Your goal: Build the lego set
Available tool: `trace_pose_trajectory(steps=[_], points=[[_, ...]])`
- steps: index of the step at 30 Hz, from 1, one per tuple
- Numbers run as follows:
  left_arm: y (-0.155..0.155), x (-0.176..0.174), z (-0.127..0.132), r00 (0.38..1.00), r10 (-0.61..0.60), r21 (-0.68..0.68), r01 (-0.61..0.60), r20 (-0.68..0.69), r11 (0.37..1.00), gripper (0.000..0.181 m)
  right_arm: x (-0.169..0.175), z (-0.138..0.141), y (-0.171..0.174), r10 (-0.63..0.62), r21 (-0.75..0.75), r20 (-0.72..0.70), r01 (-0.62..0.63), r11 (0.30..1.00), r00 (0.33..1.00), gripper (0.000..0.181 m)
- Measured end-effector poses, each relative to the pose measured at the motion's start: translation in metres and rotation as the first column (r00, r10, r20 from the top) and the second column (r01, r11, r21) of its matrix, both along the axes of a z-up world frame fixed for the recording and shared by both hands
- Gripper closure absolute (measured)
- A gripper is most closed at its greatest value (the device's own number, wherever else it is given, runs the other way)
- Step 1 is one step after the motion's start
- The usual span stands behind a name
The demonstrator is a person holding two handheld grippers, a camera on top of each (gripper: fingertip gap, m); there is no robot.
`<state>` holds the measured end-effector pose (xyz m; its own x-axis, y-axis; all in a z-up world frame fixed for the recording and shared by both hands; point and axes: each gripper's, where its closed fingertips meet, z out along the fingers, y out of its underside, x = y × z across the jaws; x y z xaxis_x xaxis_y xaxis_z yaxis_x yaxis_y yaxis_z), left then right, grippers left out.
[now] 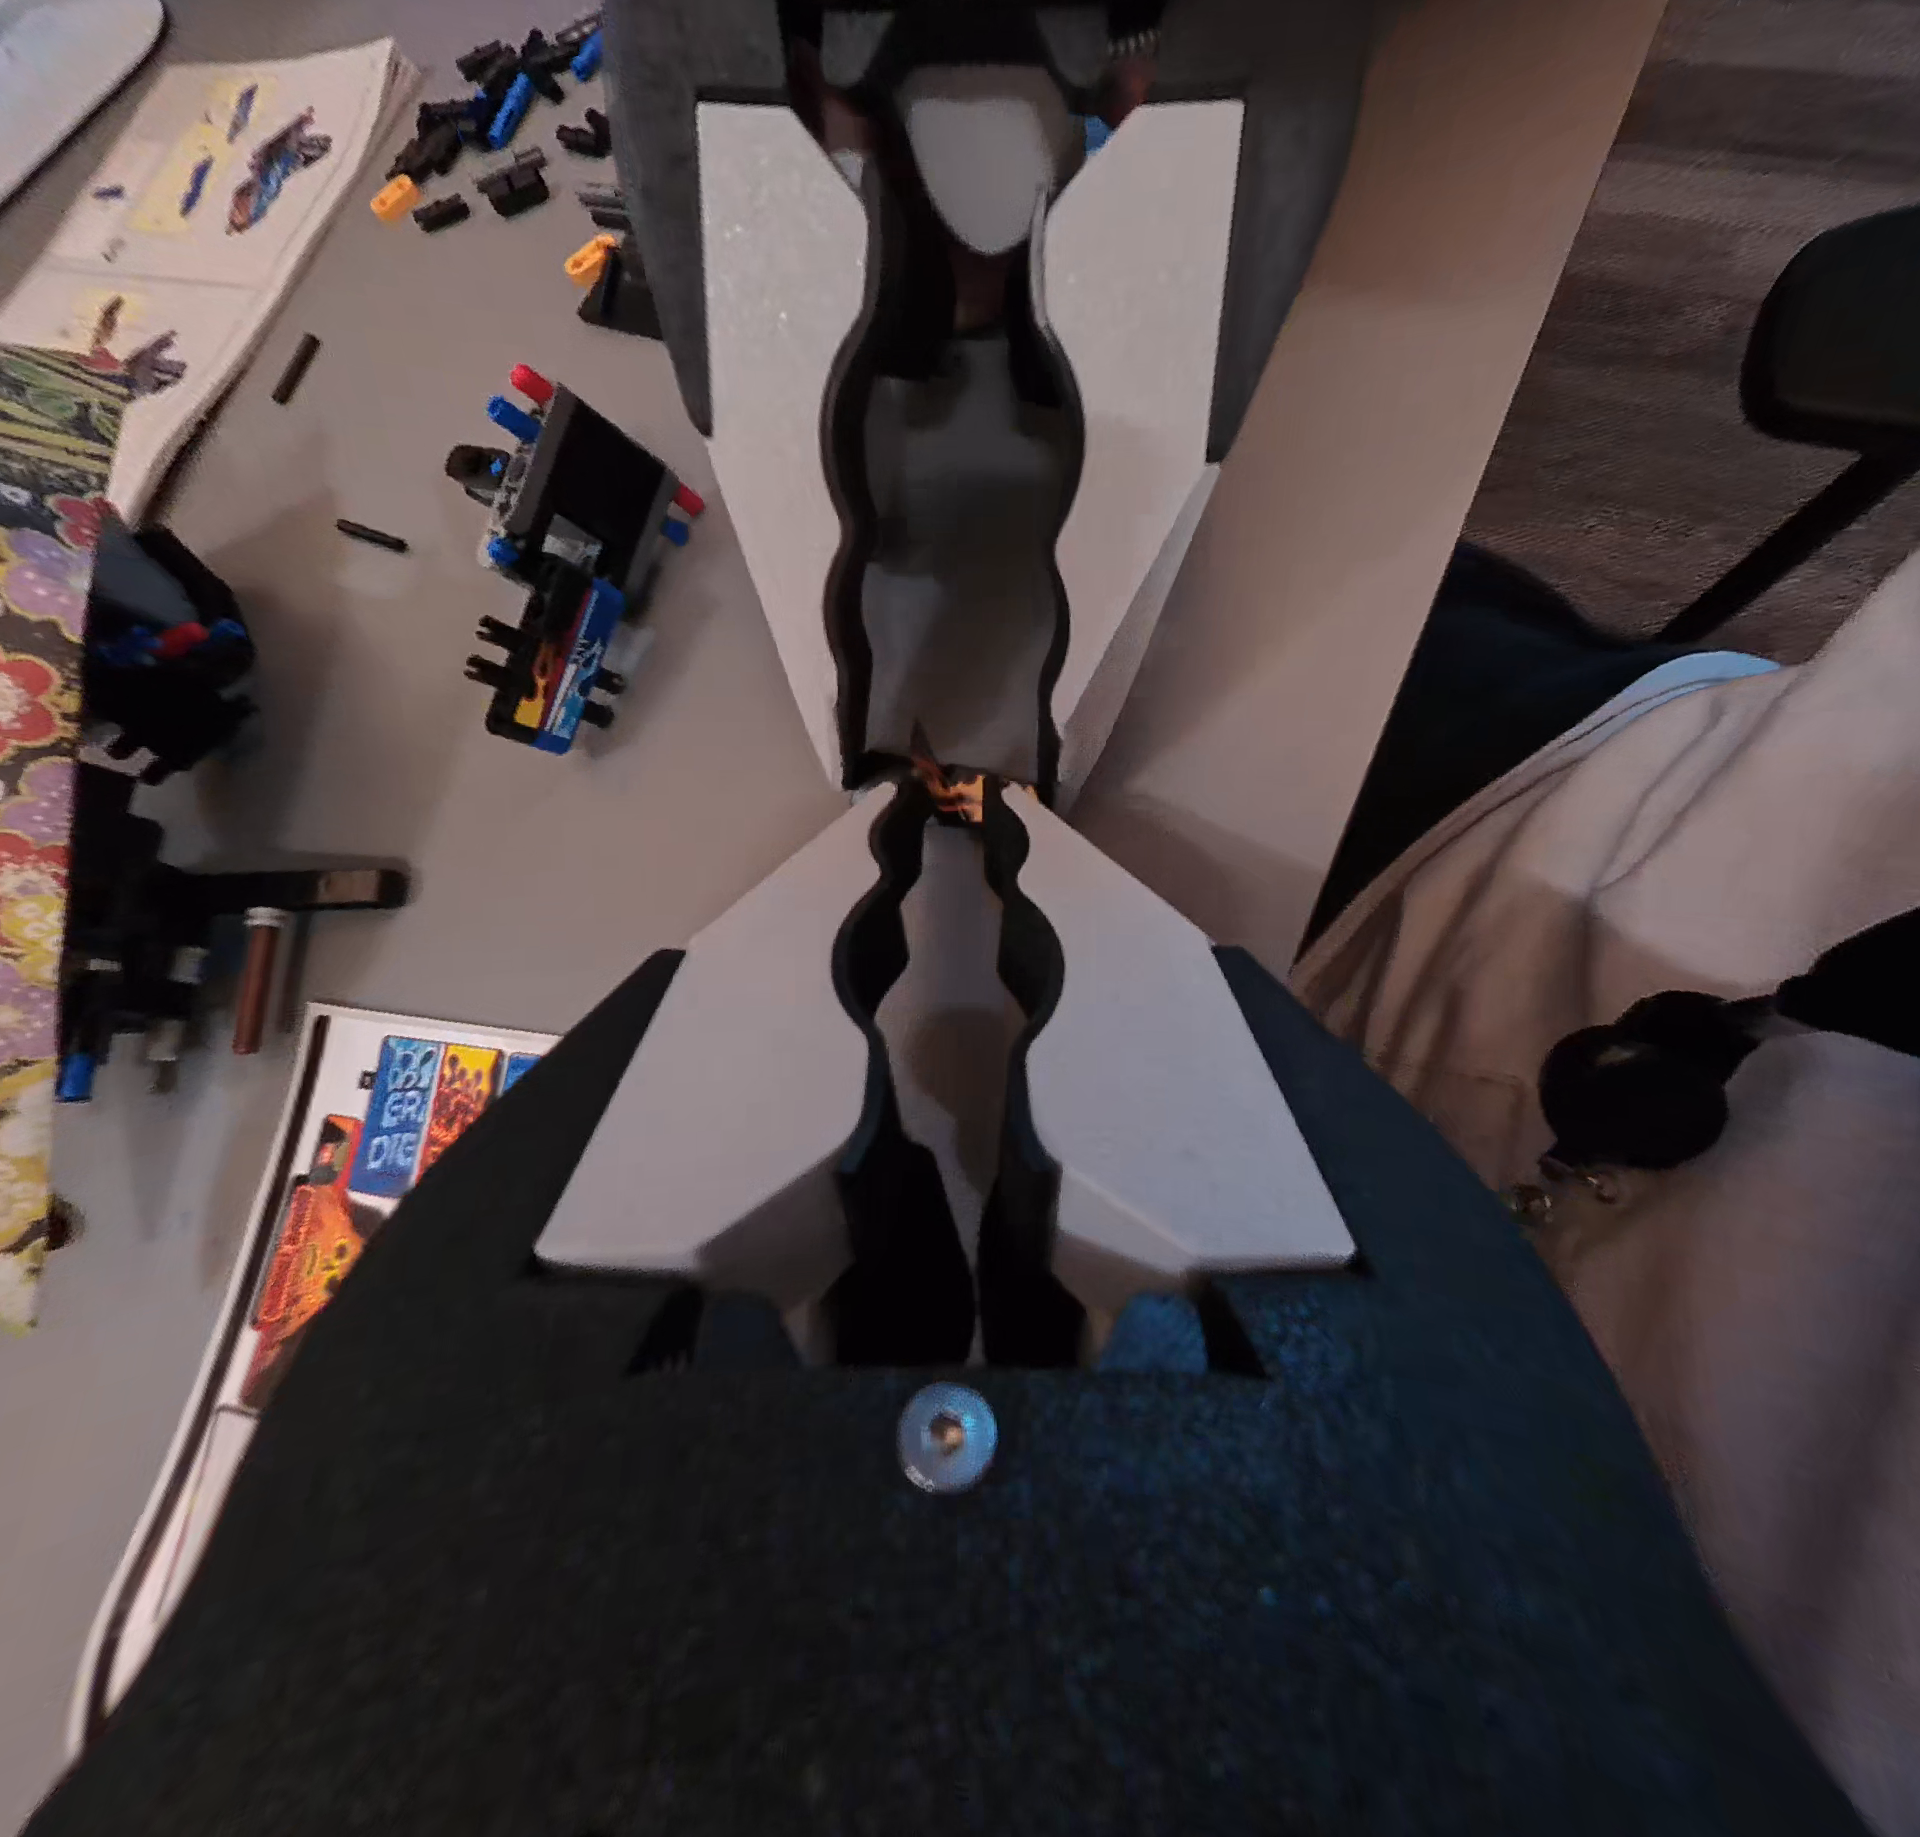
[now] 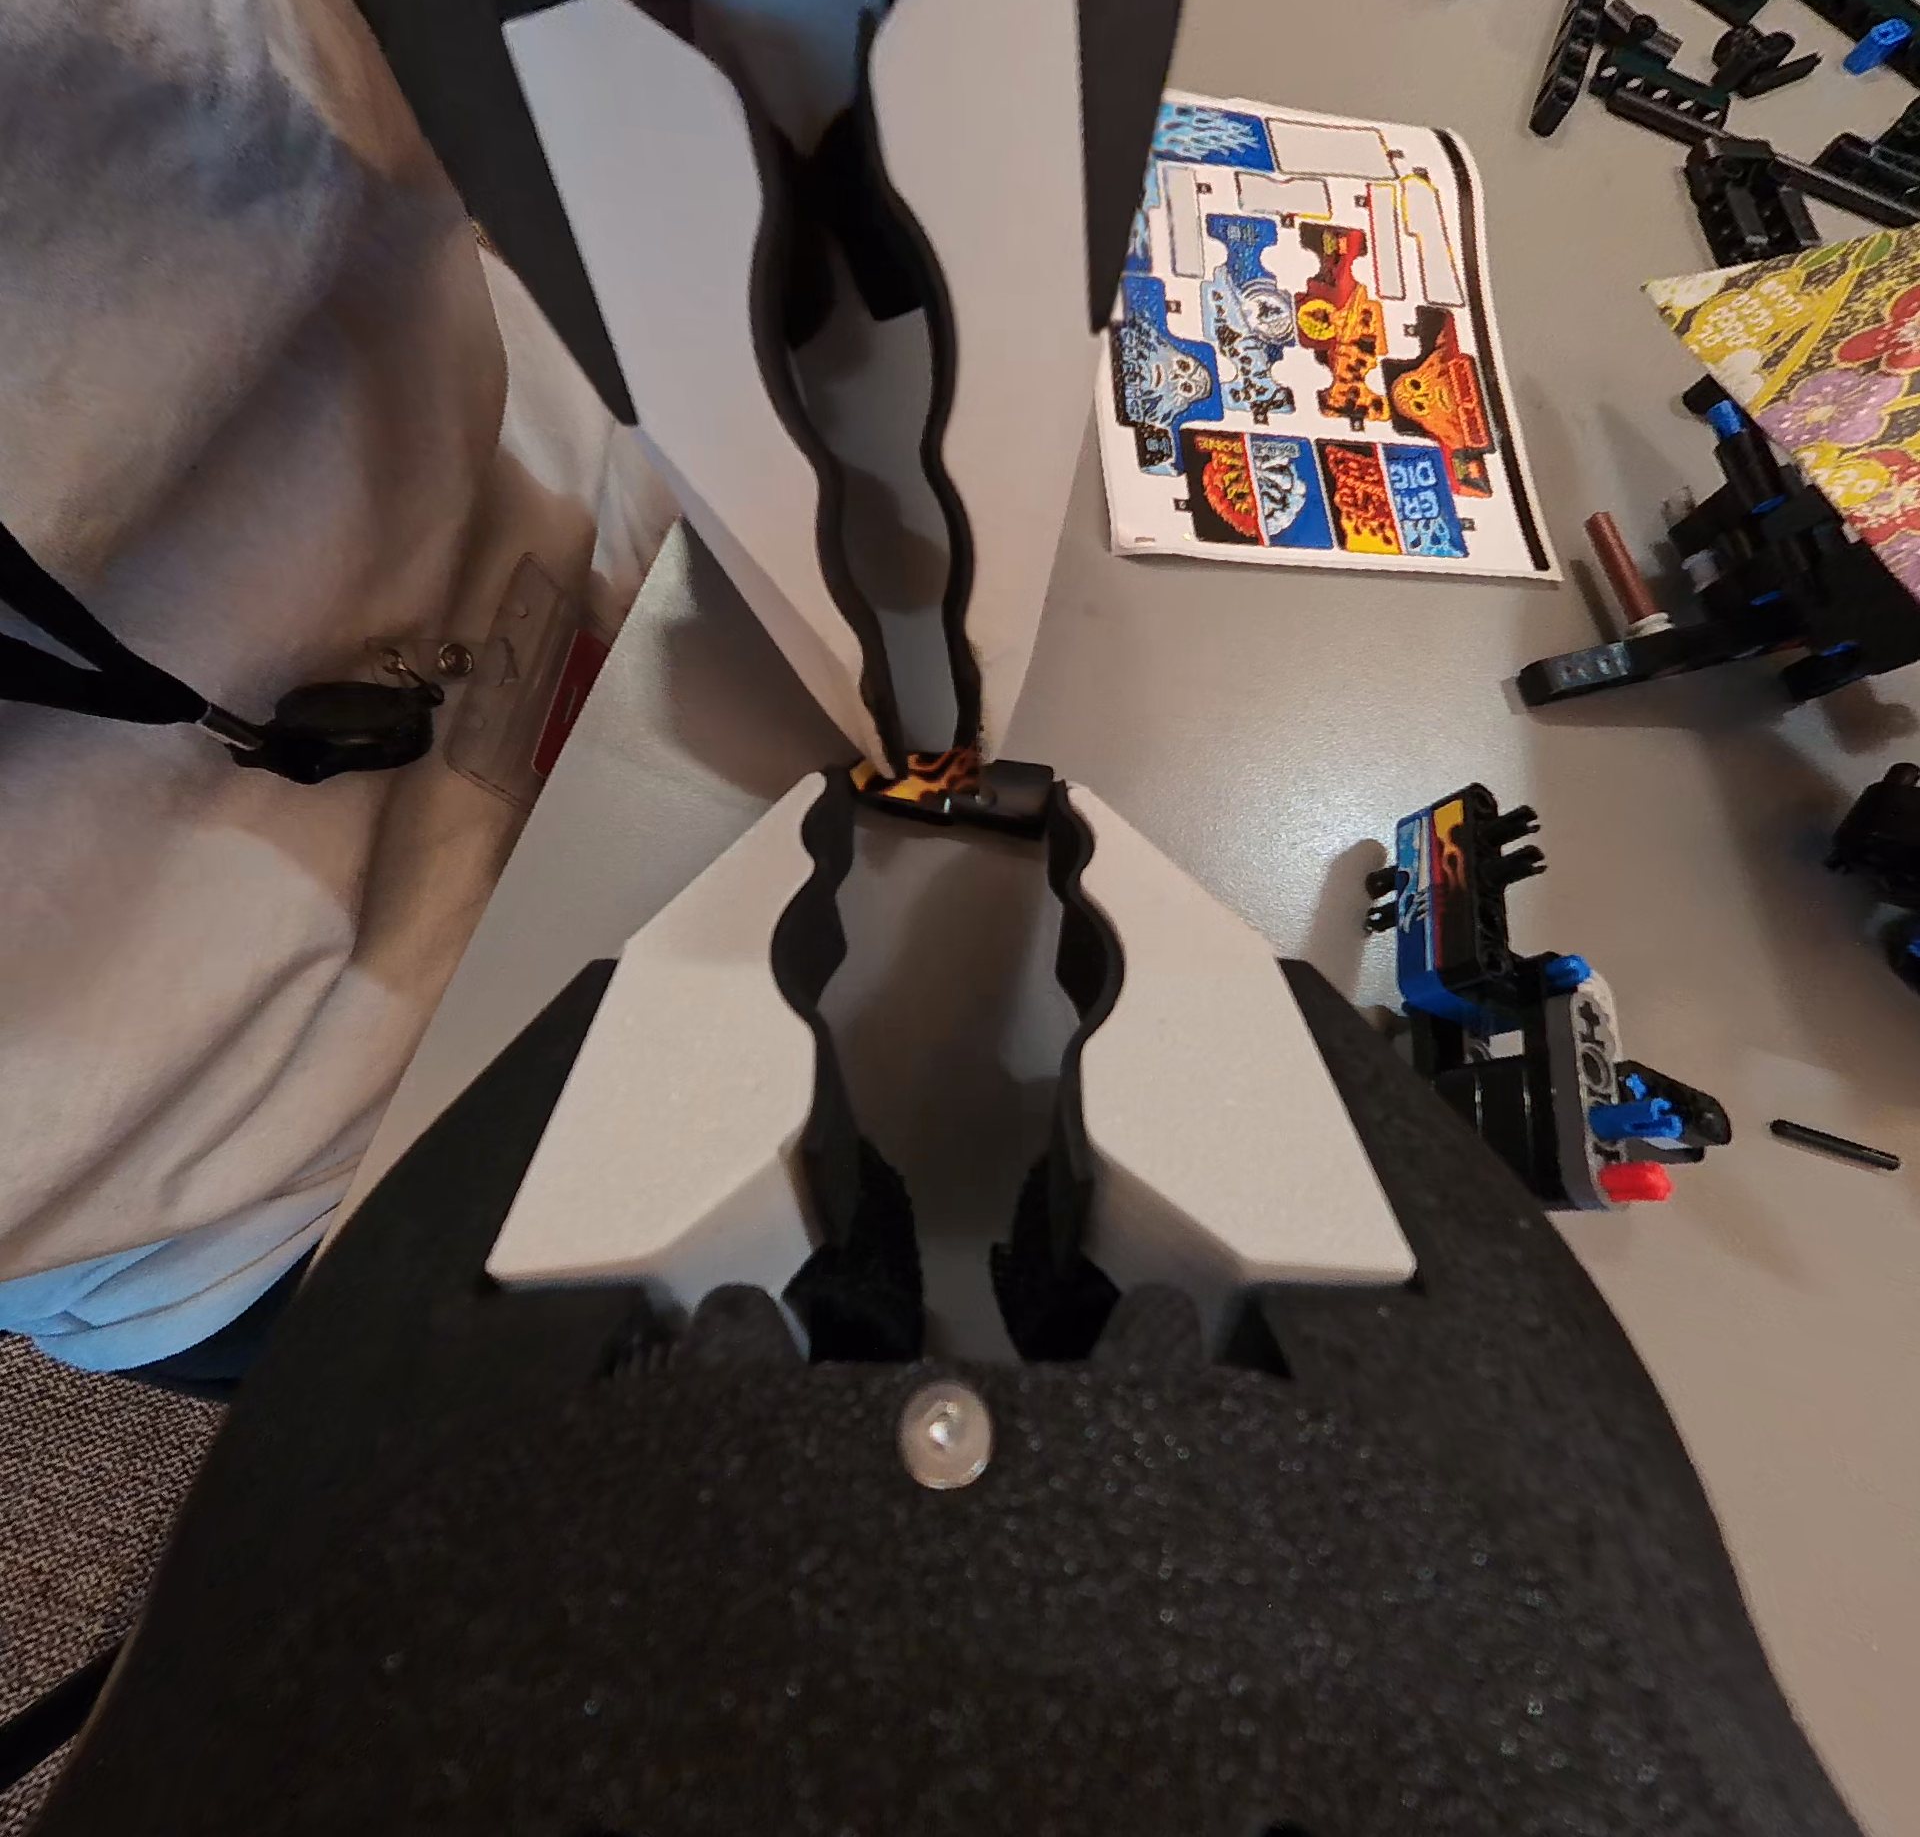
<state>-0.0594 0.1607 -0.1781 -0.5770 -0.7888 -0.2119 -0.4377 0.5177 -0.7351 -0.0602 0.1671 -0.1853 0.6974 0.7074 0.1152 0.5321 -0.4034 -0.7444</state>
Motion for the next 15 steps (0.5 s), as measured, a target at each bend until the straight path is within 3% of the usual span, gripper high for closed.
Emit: trace_pose_trajectory(steps=[11, 12, 13, 15], points=[[0.002, -0.001, 0.001, 0.999, 0.008, 0.019, -0.009, 0.041, 1.0, 0.172, -0.001, 0.0, -0.001, 0.009, 0.008, 0.007, -0.009, 1.0, 1.0, 0.145], [0.004, 0.001, 0.002, 0.998, 0.018, 0.031, -0.02, 0.056, 0.999, 0.166, -0.001, 0.0, -0.001, 0.009, 0.006, 0.005, -0.009, 1.0, 1.0, 0.145], [0.011, 0.006, 0.006, 0.993, 0.062, 0.061, -0.069, 0.099, 0.996, 0.146, -0.001, 0.0, -0.002, 0.01, 0.004, 0.003, -0.01, 1.0, 1.0, 0.144], [0.014, 0.006, 0.006, 0.992, 0.046, 0.113, -0.059, 0.116, 0.992, 0.145, -0.001, 0.0, -0.002, 0.01, 0.004, 0.003, -0.01, 1.0, 1.0, 0.145]])
